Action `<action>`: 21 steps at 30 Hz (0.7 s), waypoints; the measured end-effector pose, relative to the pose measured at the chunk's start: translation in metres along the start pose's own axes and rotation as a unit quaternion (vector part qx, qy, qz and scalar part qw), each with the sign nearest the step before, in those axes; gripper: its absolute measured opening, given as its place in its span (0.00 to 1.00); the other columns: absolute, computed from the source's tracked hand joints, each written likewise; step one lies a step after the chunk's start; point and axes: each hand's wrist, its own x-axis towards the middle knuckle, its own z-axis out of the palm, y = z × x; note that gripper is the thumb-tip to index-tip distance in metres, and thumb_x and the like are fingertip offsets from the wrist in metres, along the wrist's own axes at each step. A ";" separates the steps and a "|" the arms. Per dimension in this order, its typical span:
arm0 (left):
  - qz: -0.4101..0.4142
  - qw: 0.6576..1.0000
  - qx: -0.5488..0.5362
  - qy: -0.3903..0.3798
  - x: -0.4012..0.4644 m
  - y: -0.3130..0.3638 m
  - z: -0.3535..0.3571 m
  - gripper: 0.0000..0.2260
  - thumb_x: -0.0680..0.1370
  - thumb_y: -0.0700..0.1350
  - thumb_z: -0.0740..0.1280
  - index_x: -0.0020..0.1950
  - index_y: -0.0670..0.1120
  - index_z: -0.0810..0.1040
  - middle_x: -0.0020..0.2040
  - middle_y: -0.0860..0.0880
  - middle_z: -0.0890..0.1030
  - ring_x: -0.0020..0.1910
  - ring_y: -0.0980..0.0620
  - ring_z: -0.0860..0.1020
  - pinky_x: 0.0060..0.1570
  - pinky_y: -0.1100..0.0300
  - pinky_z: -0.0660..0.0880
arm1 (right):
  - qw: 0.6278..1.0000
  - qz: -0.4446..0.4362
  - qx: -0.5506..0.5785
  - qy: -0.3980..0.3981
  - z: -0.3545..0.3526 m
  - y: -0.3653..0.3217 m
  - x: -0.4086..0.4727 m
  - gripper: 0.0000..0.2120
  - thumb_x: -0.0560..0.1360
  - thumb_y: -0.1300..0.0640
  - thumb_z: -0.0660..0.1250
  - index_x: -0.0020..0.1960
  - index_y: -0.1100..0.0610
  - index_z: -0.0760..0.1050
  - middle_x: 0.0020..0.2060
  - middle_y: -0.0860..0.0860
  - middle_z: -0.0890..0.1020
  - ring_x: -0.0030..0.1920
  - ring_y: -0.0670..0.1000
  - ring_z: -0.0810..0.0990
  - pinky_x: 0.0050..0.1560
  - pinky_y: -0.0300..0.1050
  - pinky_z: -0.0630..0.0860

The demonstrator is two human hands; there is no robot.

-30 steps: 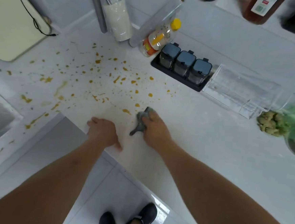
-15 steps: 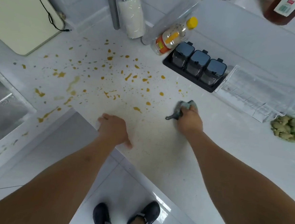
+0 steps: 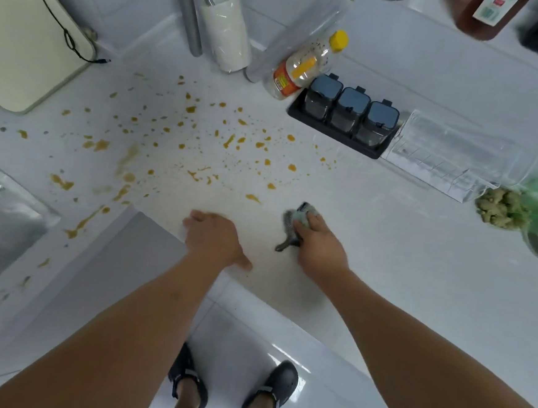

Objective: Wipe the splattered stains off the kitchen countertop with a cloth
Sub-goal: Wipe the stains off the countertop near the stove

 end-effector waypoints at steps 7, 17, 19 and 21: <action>0.073 0.995 -0.071 0.014 0.000 -0.039 -0.010 0.50 0.56 0.81 0.71 0.59 0.41 0.82 0.55 0.41 0.83 0.55 0.43 0.82 0.49 0.53 0.79 | 0.962 0.271 0.005 0.039 -0.033 0.028 0.006 0.22 0.79 0.59 0.58 0.72 0.51 0.70 0.76 0.55 0.62 0.75 0.57 0.62 0.64 0.54 0.73; 0.054 0.976 -0.182 0.103 0.029 -0.112 -0.008 0.26 0.71 0.68 0.74 0.41 0.44 0.79 0.38 0.48 0.80 0.44 0.45 0.82 0.42 0.56 0.76 | 0.989 0.149 -0.016 0.009 0.034 -0.127 0.032 0.26 0.77 0.57 0.60 0.76 0.51 0.66 0.78 0.56 0.61 0.78 0.58 0.55 0.70 0.51 0.68; 0.055 0.980 -0.171 0.082 0.036 -0.116 -0.008 0.25 0.72 0.65 0.75 0.48 0.42 0.81 0.49 0.43 0.83 0.52 0.42 0.81 0.51 0.52 0.79 | 0.993 0.120 -0.015 -0.006 0.047 -0.157 0.033 0.26 0.77 0.58 0.59 0.76 0.52 0.66 0.79 0.55 0.60 0.79 0.57 0.54 0.72 0.50 0.66; 0.059 0.989 -0.130 0.049 0.037 -0.111 -0.006 0.29 0.73 0.65 0.75 0.59 0.41 0.81 0.63 0.37 0.80 0.63 0.38 0.77 0.63 0.48 0.75 | 0.995 0.094 -0.007 -0.020 0.053 -0.162 0.024 0.28 0.77 0.58 0.60 0.77 0.50 0.65 0.80 0.54 0.59 0.80 0.55 0.52 0.74 0.49 0.64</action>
